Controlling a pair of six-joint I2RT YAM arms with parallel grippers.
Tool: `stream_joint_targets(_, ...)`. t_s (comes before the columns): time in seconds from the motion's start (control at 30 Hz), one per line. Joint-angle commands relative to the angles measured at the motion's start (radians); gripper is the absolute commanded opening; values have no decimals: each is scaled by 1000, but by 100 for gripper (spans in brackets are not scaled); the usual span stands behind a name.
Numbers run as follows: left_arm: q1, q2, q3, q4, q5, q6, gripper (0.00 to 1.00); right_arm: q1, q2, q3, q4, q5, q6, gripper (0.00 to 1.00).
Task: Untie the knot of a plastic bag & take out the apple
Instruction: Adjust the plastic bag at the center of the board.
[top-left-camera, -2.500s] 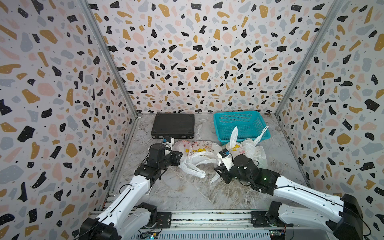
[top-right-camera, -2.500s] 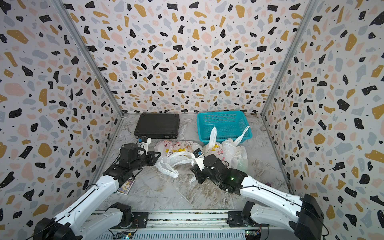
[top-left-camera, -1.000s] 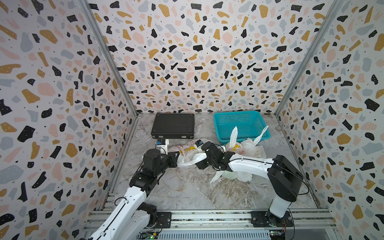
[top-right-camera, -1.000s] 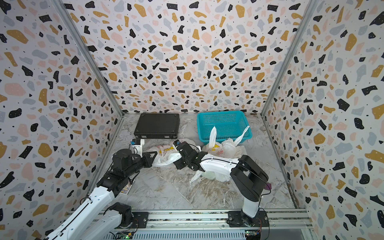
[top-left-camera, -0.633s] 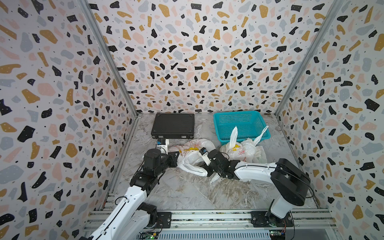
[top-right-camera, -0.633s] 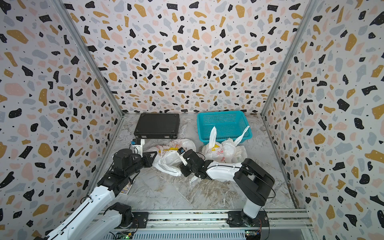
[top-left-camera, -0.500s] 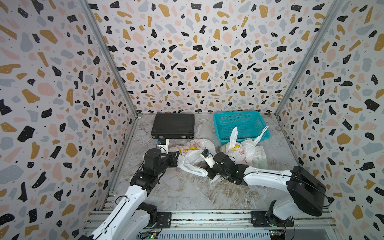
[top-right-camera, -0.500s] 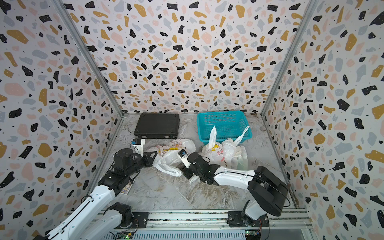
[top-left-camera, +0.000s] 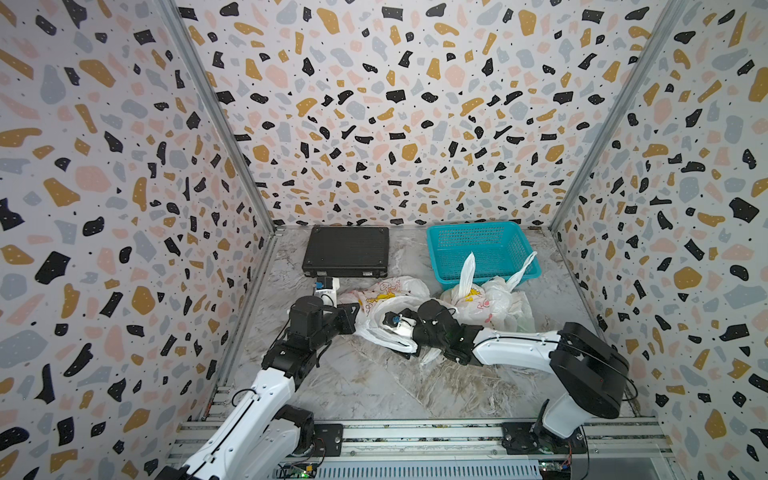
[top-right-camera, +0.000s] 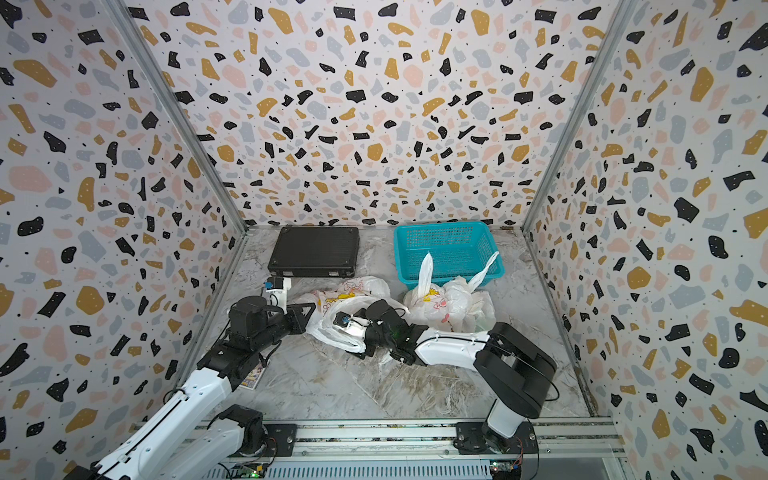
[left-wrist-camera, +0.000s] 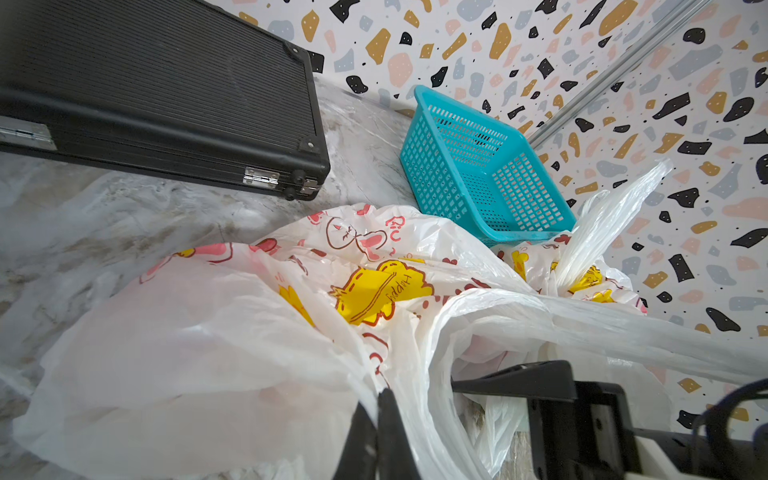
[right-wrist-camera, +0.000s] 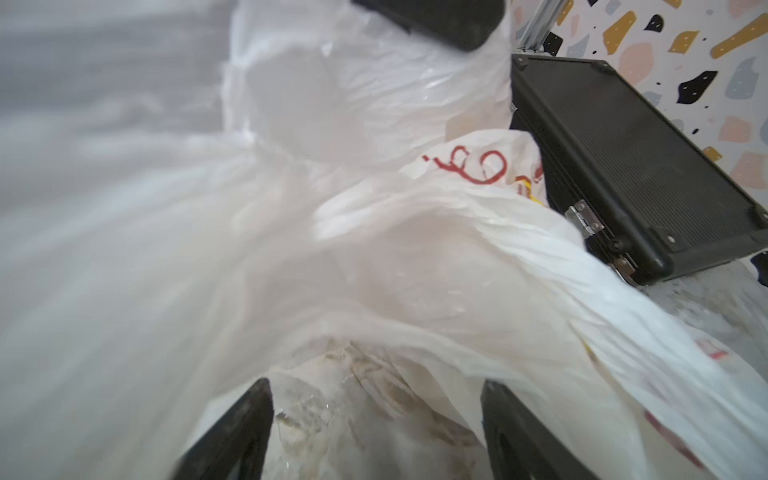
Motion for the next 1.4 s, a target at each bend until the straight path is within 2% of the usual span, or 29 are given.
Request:
stream_joint_targets(0.0, 7, 4, 42, 48, 23, -6, 0, -8, 38, 57, 89, 46, -31, 69)
stream_joint_targets(0.17, 16, -1, 55, 36, 22, 1, 0, -9, 46, 23, 224, 94, -4, 32)
stream_joint_targets(0.23, 18, 2, 61, 31, 26, 4, 0, -10, 37, 0, 271, 125, -7, 22)
stream_joint_targets(0.27, 20, 1, 63, 32, 28, 4, 0, -10, 31, -9, 288, 141, -10, 12)
stream_joint_targets(0.37, 28, 4, 70, 36, 33, 6, 0, -9, 18, -20, 284, 138, -22, 0)
stream_joint_targets(0.57, 44, 18, 92, 50, 37, 16, 0, -4, -46, -136, 322, 88, 44, 0)
stream_joint_targets(0.63, 49, 28, 104, 50, 48, 22, 0, 2, -71, -173, 350, 100, 62, 0)
stream_joint_targets(0.67, 49, 33, 110, 51, 54, 23, 0, 1, -79, -180, 366, 116, 66, 3)
stream_joint_targets(0.7, 50, 39, 115, 49, 60, 25, 0, 1, -87, -175, 348, 135, 61, 14)
stream_joint_targets(0.77, 50, 40, 116, 49, 69, 25, 0, 2, -105, -148, 287, 152, 40, 16)
stream_joint_targets(0.8, 50, 36, 113, 52, 71, 22, 0, 2, -111, -141, 278, 157, 29, 24)
stream_joint_targets(0.87, 51, 32, 110, 52, 71, 26, 0, -1, -122, -137, 277, 170, 9, 49)
stream_joint_targets(0.9, 53, 27, 110, 49, 68, 26, 0, 0, -130, -137, 269, 175, -1, 55)
stream_joint_targets(1.0, 52, 32, 116, 43, 73, 28, 0, 0, -156, -161, 312, 159, -37, 63)
stream_joint_targets(1.27, 52, 38, 125, 46, 85, 25, 0, -2, -81, -69, 280, 89, -90, 70)
stream_joint_targets(1.3, 52, 38, 129, 43, 81, 24, 0, -1, -60, -45, 248, 68, -94, 68)
stream_joint_targets(1.33, 52, 39, 132, 41, 80, 27, 0, -2, -42, -34, 238, 57, -98, 61)
stream_joint_targets(1.37, 53, 40, 137, 39, 80, 28, 0, -2, -26, -28, 235, 54, -98, 44)
